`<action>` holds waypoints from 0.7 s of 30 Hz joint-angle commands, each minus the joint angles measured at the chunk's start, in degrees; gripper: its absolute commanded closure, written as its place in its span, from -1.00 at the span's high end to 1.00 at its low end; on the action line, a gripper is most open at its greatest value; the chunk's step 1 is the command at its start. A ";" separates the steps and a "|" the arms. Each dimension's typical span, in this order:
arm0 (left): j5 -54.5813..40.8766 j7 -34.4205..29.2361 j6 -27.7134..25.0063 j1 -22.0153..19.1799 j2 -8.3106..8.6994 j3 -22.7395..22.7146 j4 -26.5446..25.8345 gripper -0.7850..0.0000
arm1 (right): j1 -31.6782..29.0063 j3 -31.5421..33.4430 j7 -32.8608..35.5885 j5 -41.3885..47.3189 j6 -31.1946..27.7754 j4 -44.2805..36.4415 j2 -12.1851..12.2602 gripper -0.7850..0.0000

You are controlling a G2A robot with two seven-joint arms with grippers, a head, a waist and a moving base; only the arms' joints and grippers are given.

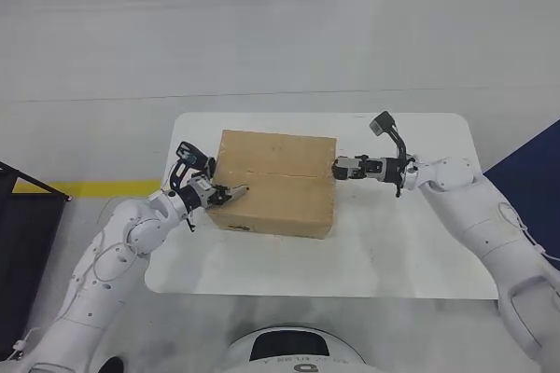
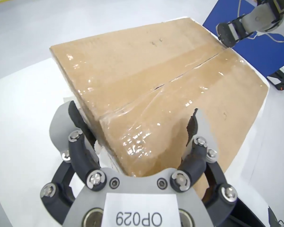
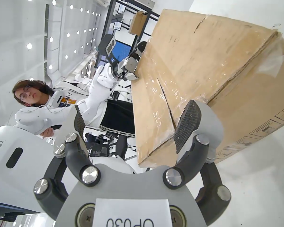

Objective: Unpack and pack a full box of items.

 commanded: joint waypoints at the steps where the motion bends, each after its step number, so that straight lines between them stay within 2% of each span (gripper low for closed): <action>1: -0.15 -0.62 0.37 -1.14 -0.35 1.37 -0.11 1.00 | 0.00 -0.01 0.01 -0.01 0.01 0.00 0.00 1.00; 11: 0.50 -3.41 2.52 -6.44 -2.02 7.13 1.50 1.00 | 0.00 -0.01 0.01 -0.01 0.01 0.00 0.00 1.00; 17: 0.07 -3.21 3.23 -7.88 -2.60 8.28 3.34 1.00 | 0.00 -0.01 0.01 -0.01 0.01 0.00 0.00 1.00; 21: -0.14 -2.76 3.08 -7.90 -2.57 7.46 4.33 1.00 | -3.13 4.39 -5.17 -0.81 -5.77 0.13 1.32 1.00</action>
